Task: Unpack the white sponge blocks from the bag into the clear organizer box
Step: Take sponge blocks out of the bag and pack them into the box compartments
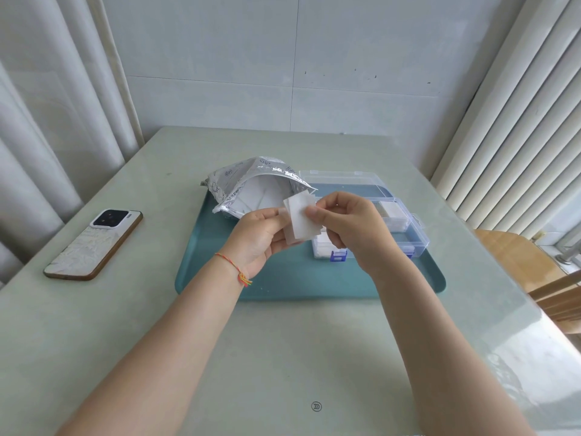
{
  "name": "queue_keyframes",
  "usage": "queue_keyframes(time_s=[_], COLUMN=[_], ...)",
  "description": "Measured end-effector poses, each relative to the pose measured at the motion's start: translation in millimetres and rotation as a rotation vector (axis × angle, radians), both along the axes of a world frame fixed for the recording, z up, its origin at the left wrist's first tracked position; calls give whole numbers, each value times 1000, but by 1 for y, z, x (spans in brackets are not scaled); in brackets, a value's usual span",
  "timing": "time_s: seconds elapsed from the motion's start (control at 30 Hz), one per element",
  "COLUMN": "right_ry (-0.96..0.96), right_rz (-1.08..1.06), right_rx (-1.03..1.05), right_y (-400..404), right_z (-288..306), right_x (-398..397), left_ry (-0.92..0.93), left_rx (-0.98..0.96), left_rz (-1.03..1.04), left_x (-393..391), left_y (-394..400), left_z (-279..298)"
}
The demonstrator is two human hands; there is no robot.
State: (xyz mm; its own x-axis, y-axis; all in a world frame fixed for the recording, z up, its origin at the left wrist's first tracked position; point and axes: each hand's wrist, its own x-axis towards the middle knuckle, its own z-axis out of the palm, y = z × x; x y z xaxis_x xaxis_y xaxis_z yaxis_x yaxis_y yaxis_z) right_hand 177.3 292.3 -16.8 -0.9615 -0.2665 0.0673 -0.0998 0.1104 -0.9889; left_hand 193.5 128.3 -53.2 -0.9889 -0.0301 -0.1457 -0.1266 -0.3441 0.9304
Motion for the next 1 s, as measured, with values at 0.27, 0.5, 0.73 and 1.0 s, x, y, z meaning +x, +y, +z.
queue_keyframes(time_s=[0.27,0.5,0.73,1.0], right_ry=[91,339,569,597], right_rz=[-134,-169,142,59], right_rx=[248,464,876,943], right_y=[-2,-1,4,5], right_z=[-9,-16,-22,-23], right_x=[-6,-10,-9,-12], left_ry=[-63,-16,-51,-42], left_rx=[221,56,-70,-104], left_rz=[-74,-52,-59,-116], left_x=[3,3,5,3], left_y=[2,2,1,0], left_z=[9,4,5,0])
